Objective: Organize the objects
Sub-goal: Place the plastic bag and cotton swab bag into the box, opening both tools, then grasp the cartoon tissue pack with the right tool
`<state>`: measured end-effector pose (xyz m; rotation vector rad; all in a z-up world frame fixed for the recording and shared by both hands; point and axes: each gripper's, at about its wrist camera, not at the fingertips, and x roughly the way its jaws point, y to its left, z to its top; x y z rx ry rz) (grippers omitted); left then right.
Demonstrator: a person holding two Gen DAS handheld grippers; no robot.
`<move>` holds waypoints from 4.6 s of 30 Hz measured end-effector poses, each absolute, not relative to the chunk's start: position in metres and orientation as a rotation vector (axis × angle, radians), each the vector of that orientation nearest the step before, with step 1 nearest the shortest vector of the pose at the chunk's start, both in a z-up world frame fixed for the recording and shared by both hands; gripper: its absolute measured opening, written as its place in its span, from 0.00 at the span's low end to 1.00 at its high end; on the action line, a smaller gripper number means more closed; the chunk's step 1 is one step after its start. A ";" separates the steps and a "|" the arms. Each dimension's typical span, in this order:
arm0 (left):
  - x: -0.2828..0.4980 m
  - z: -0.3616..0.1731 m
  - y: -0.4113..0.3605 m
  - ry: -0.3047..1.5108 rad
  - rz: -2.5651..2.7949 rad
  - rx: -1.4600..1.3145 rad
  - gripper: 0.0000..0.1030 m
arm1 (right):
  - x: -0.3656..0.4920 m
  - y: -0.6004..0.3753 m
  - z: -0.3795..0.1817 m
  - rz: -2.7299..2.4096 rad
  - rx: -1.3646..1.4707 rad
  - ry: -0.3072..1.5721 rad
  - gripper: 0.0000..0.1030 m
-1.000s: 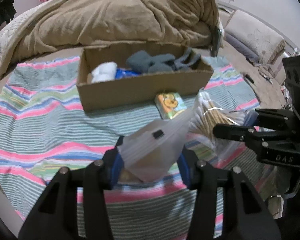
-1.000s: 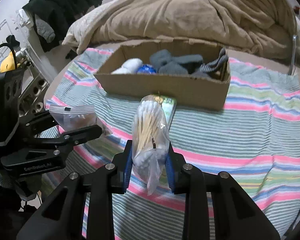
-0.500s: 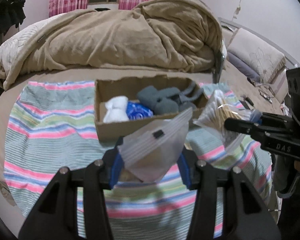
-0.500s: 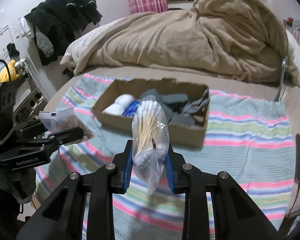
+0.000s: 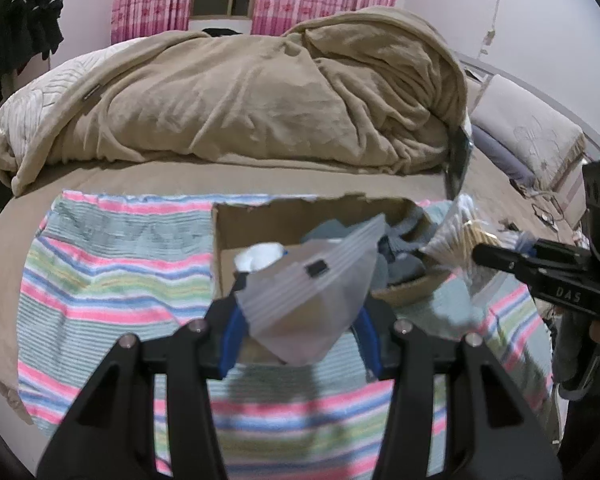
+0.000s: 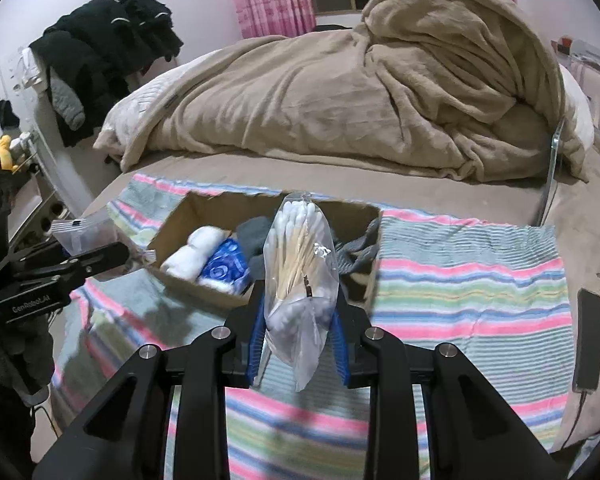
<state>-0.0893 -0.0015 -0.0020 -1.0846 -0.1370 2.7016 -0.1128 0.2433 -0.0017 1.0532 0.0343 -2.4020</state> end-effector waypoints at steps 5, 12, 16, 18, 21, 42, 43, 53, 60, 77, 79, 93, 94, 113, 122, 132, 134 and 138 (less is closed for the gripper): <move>-0.108 -0.006 -0.006 -0.154 2.703 -1.088 0.48 | -0.131 0.243 -0.006 -2.437 1.061 0.050 0.29; -0.132 -0.014 -0.008 -0.179 2.695 -1.100 0.48 | -0.152 0.237 -0.016 -2.496 1.064 0.115 0.29; -0.144 -0.020 -0.006 -0.185 2.680 -1.111 0.48 | -0.162 0.232 -0.022 -2.513 1.070 0.131 0.29; -0.148 -0.022 -0.005 -0.187 2.676 -1.115 0.48 | -0.167 0.229 -0.024 -2.527 1.072 0.144 0.29; -0.155 -0.026 -0.004 -0.200 2.668 -1.121 0.48 | -0.173 0.226 -0.025 -2.554 1.064 0.168 0.28; -0.172 -0.057 0.017 -0.263 2.536 -1.277 0.50 | -0.165 0.197 -0.041 -2.345 1.092 0.061 0.55; -0.171 -0.057 0.018 -0.262 2.535 -1.279 0.52 | -0.164 0.196 -0.041 -2.345 1.094 0.056 0.56; -0.158 -0.039 0.014 -0.285 2.538 -1.229 0.69 | -0.162 0.222 -0.035 -2.249 1.124 -0.184 0.56; -0.150 -0.033 0.005 -0.280 2.561 -1.220 0.71 | -0.166 0.208 -0.055 -2.192 1.197 -0.161 0.58; -0.133 -0.035 -0.004 -0.284 2.576 -1.252 0.71 | -0.155 0.205 -0.053 -2.300 1.186 -0.089 0.69; -0.128 -0.033 -0.006 -0.277 2.585 -1.250 0.71 | -0.149 0.205 -0.049 -2.316 1.175 -0.066 0.78; -0.086 -0.032 -0.030 -0.306 2.620 -1.260 0.71 | -0.108 0.197 -0.034 -2.353 1.168 0.017 0.80; -0.083 -0.032 -0.032 -0.309 2.621 -1.260 0.71 | -0.105 0.196 -0.034 -2.354 1.170 0.022 0.80; -0.058 -0.056 -0.051 -0.298 2.653 -1.331 0.71 | -0.091 0.167 -0.070 -2.315 1.286 0.131 0.80; -0.058 -0.071 -0.054 -0.310 2.641 -1.377 0.71 | -0.099 0.155 -0.095 -2.291 1.354 0.180 0.79; -0.060 -0.080 -0.050 -0.311 2.630 -1.411 0.71 | -0.100 0.153 -0.107 -2.285 1.377 0.253 0.52; -0.060 -0.081 -0.048 -0.303 2.627 -1.413 0.71 | -0.097 0.153 -0.104 -2.282 1.370 0.251 0.50; -0.060 -0.082 -0.044 -0.303 2.626 -1.411 0.71 | -0.090 0.153 -0.097 -2.255 1.333 0.252 0.47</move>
